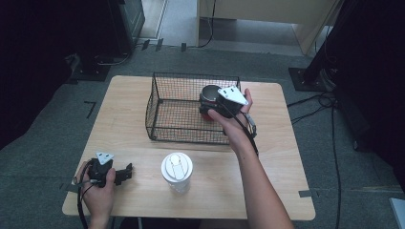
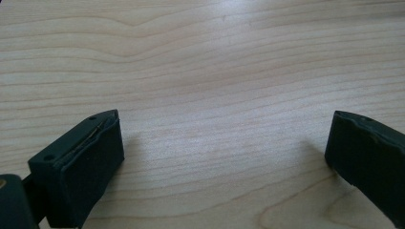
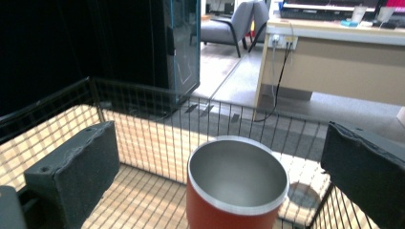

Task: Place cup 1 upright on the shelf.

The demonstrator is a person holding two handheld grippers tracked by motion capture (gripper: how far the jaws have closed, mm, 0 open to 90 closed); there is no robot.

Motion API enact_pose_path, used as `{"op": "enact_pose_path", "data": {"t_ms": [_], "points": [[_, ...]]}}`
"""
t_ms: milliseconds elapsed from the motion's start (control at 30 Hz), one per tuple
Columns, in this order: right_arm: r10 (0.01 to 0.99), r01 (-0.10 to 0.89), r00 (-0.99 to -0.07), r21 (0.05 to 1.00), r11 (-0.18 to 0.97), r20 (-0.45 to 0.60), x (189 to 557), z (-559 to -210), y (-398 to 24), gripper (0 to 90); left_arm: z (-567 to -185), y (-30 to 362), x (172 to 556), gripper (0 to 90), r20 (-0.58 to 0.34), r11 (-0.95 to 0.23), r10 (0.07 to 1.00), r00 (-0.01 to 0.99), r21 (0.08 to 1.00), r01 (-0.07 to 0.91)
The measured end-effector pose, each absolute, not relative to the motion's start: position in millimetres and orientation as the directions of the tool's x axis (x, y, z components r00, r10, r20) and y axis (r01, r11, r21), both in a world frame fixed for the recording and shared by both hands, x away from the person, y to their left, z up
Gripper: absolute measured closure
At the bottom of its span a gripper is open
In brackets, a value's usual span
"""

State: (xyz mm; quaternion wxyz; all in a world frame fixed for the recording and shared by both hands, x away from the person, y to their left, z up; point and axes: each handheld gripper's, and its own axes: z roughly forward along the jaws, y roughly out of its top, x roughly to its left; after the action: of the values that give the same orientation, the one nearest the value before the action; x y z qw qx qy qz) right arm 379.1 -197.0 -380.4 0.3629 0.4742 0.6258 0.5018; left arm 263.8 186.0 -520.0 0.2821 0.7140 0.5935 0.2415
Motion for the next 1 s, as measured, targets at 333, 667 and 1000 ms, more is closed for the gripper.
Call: {"op": "enact_pose_path", "data": {"t_ms": [333,667,1000], "points": [[0.955,0.226,-0.295,0.973,0.049,0.020,340.5,-395.1,-214.1,0.0,-520.0,186.0,263.8,0.1,0.010,-0.136,0.984,0.179,0.689,0.712],[0.953,0.219,-0.303,0.974,0.054,0.015,301.6,-407.9,-224.2,0.0,-520.0,186.0,263.9,0.1,0.010,-0.136,0.984,0.179,0.689,0.711],[0.949,0.223,-0.316,0.972,0.068,0.006,264.8,-425.8,-229.4,0.0,-520.1,186.0,263.8,0.1,0.010,-0.137,0.984,0.179,0.689,0.711]]}}
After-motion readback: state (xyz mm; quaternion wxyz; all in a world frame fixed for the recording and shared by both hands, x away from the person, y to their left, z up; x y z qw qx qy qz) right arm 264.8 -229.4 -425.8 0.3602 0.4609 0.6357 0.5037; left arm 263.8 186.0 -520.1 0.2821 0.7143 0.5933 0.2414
